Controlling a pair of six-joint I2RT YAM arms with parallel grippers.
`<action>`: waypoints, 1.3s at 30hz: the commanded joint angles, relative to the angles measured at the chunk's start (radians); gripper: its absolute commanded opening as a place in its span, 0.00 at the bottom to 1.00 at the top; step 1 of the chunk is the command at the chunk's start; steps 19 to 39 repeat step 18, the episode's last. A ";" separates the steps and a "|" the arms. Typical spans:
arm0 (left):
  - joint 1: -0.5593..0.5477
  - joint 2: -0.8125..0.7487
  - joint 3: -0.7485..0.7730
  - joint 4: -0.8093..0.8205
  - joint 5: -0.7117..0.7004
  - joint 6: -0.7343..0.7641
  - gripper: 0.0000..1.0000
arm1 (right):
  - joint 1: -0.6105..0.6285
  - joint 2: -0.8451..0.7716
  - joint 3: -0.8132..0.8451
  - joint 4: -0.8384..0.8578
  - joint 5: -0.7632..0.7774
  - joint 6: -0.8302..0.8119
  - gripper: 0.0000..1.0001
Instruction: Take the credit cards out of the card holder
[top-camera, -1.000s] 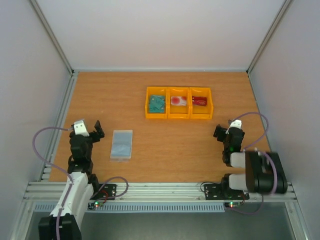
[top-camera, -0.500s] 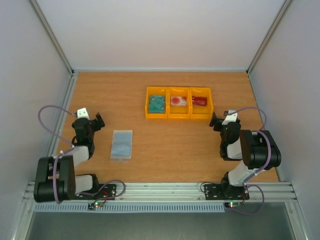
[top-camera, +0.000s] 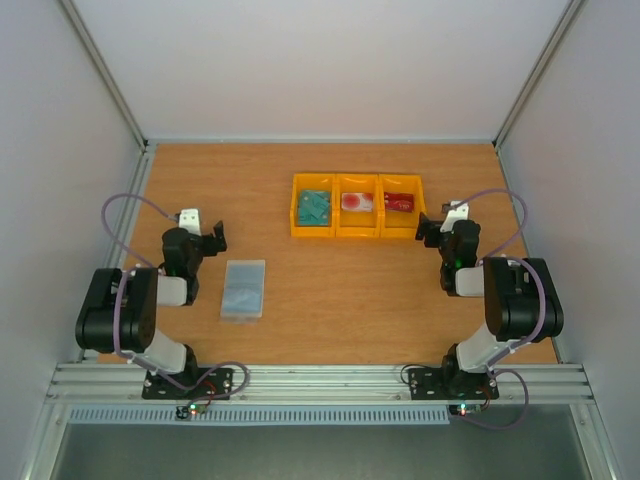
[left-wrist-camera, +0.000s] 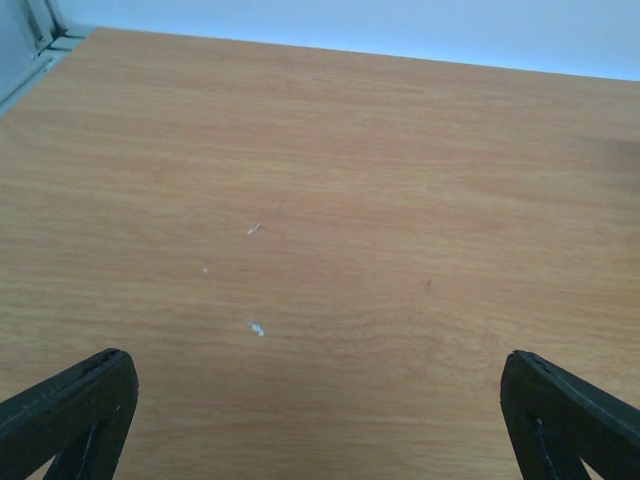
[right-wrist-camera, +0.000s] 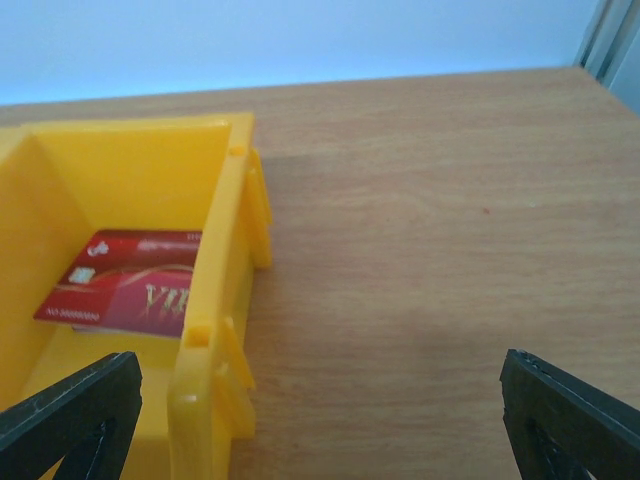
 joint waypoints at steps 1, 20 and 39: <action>-0.006 0.009 0.035 0.098 0.022 0.054 0.99 | 0.004 -0.016 0.003 -0.058 -0.012 -0.014 0.99; -0.016 0.013 0.066 0.046 0.020 0.060 0.99 | 0.004 -0.017 0.002 -0.056 -0.011 -0.013 0.98; -0.016 0.013 0.066 0.046 0.020 0.060 0.99 | 0.004 -0.017 0.002 -0.056 -0.011 -0.013 0.98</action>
